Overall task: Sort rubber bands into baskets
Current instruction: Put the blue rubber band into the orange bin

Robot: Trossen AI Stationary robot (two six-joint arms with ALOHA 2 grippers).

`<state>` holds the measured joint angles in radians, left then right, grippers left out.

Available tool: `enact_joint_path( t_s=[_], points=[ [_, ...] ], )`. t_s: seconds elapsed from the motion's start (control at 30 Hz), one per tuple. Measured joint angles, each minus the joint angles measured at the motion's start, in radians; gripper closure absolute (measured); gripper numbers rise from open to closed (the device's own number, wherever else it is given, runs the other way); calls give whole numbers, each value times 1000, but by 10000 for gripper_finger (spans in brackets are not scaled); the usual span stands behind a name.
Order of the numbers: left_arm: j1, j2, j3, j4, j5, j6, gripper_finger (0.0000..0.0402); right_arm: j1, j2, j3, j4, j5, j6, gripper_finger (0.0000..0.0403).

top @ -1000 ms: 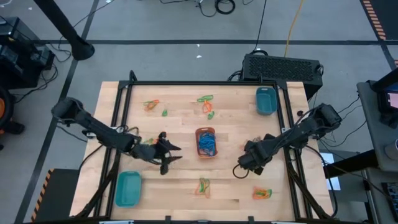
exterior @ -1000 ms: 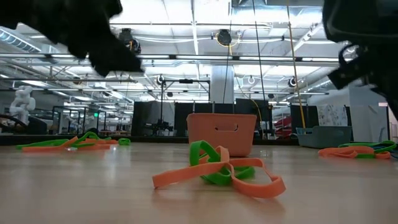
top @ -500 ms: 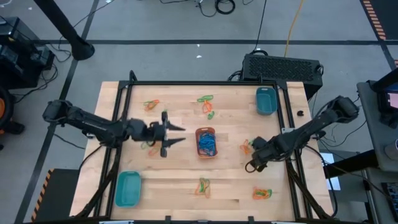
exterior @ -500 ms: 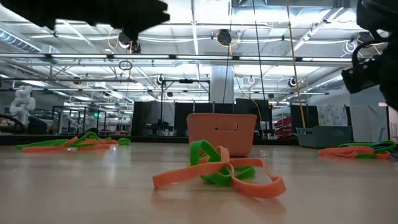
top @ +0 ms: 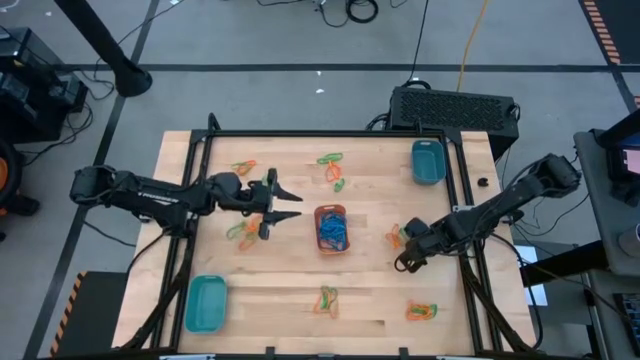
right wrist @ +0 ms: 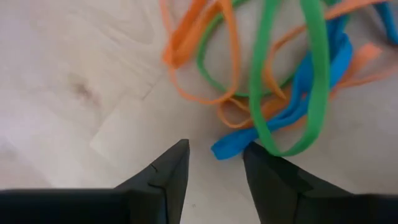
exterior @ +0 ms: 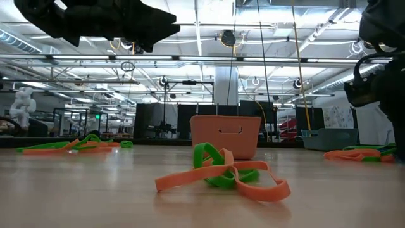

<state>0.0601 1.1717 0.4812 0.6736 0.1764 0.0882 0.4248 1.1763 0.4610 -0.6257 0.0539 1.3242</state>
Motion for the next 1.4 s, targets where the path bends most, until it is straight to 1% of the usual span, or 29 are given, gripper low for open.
enact_joint_path(
  t_s=[0.1, 0.17, 0.23, 0.33, 0.4, 0.5, 0.57, 0.63, 0.77, 0.9, 1.0, 1.1, 1.27, 1.33, 1.4],
  points=[
    [1, 0, 0, -1, 0, 8, 222, 0, 16, 3, -35, 8, 29, 277],
    [1, 0, 0, -3, 1, 17, 222, 0, 29, 5, -49, 15, 44, 298],
    [2, 0, 0, -5, 6, 27, 222, -1, 34, 4, -49, 30, 48, 325],
    [4, 0, 0, -8, 7, 42, 222, -12, 33, 3, -33, 34, 45, 376],
    [7, 0, 0, -9, 7, 50, 222, -14, 31, 11, -36, 34, 36, 395],
    [15, 0, 0, -4, 9, 50, 222, -16, 34, 43, -49, 47, 7, 395],
    [22, 0, 0, -3, 27, 50, 222, -19, 34, 89, -43, 35, -23, 400],
    [31, 0, 0, -2, 51, 50, 222, -20, 34, 142, -76, 8, -57, 401],
    [39, 0, 0, 1, 78, 50, 222, -20, 33, 276, -174, 7, -121, 402],
    [40, 0, 0, 11, 82, 50, 222, -20, 33, 393, -262, 52, -167, 402],
    [39, 0, 0, 12, 82, 50, 222, -20, 33, 456, -310, 94, -203, 402],
    [39, 0, 0, 12, 82, 50, 222, -20, 32, 489, -303, 123, -222, 402],
    [39, 0, 0, 11, 82, 50, 222, -31, 42, 490, -313, 129, -250, 403],
    [39, 0, 0, 7, 82, 50, 222, -45, 51, 489, -272, 130, -309, 403],
    [39, 0, 0, -9, 82, 58, 222, -68, 61, 489, -192, 129, -381, 403]
  ],
)
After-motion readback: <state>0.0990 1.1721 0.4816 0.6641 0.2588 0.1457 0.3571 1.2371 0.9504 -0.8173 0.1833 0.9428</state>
